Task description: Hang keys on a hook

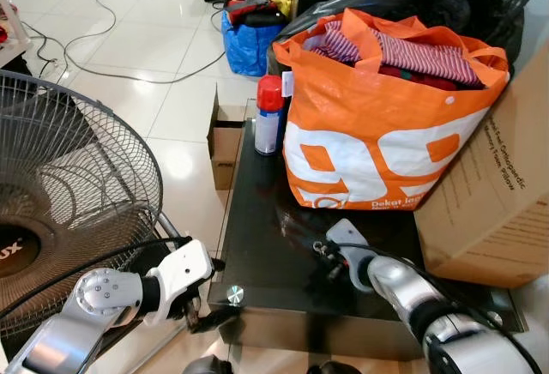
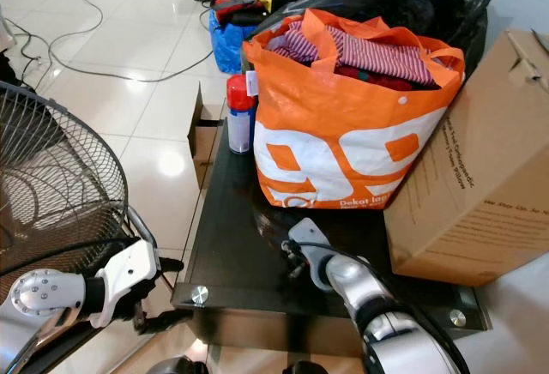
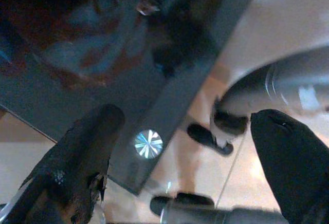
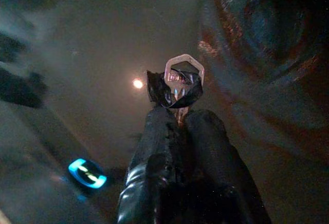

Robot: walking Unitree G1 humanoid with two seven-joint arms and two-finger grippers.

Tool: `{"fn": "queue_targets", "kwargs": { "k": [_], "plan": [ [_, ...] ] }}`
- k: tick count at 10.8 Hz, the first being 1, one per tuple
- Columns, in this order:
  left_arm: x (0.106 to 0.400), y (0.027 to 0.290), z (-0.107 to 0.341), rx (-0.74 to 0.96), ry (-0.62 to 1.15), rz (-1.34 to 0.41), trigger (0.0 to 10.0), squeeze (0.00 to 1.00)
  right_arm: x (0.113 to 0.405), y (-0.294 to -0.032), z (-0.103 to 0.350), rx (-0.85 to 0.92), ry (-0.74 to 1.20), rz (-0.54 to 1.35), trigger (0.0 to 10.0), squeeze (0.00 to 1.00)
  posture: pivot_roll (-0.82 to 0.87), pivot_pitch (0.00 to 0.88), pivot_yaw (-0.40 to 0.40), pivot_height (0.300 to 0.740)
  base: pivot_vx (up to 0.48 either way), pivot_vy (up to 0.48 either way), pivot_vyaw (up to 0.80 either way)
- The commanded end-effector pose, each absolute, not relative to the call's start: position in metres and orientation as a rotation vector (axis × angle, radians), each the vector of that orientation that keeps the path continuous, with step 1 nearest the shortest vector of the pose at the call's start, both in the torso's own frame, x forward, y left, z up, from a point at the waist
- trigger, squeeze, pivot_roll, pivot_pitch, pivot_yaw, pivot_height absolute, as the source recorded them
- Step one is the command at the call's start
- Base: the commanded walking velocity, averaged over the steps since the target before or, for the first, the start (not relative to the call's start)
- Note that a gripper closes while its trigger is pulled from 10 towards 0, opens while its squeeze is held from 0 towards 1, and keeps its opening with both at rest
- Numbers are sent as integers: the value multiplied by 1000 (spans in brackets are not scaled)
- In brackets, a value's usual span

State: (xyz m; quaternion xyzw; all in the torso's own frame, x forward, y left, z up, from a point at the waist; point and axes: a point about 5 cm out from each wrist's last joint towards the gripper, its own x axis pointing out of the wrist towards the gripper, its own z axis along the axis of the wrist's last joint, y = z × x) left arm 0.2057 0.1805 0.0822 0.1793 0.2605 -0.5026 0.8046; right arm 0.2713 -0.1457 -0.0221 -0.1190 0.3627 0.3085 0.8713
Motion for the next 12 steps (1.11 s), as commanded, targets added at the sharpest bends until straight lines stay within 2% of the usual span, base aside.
{"fn": "queue_targets", "kwargs": {
  "k": [1,4,6,7,8,9,11,12],
  "plan": [
    [212,178,90,353,509,-1053,10000,627,262,-161,-26,-138,780,608,0,0,13,27,-43,732,0,0,0],
    [221,169,94,260,433,-1001,10000,627,257,-184,0,-8,619,573,0,0,-41,0,-23,732,0,0,0],
    [231,160,104,180,351,-923,10000,624,250,-192,40,283,469,444,0,0,-61,0,-13,732,0,0,0],
    [233,158,106,166,331,-900,10000,624,247,-195,51,322,442,401,0,0,-63,0,-11,732,0,0,0],
    [235,159,105,190,324,-866,10000,620,240,-200,53,144,489,376,0,0,-69,0,-8,732,0,0,0],
    [242,162,107,229,267,-743,10000,624,237,-201,70,43,466,319,0,0,-80,0,-7,732,0,0,0],
    [258,162,120,183,173,-542,10000,620,232,-197,83,102,408,273,0,0,-85,0,-8,732,0,0,0],
    [261,161,125,166,134,-497,10000,624,228,-194,86,133,390,249,4549,0,-86,0,-6,732,0,0,0]
  ]
}}
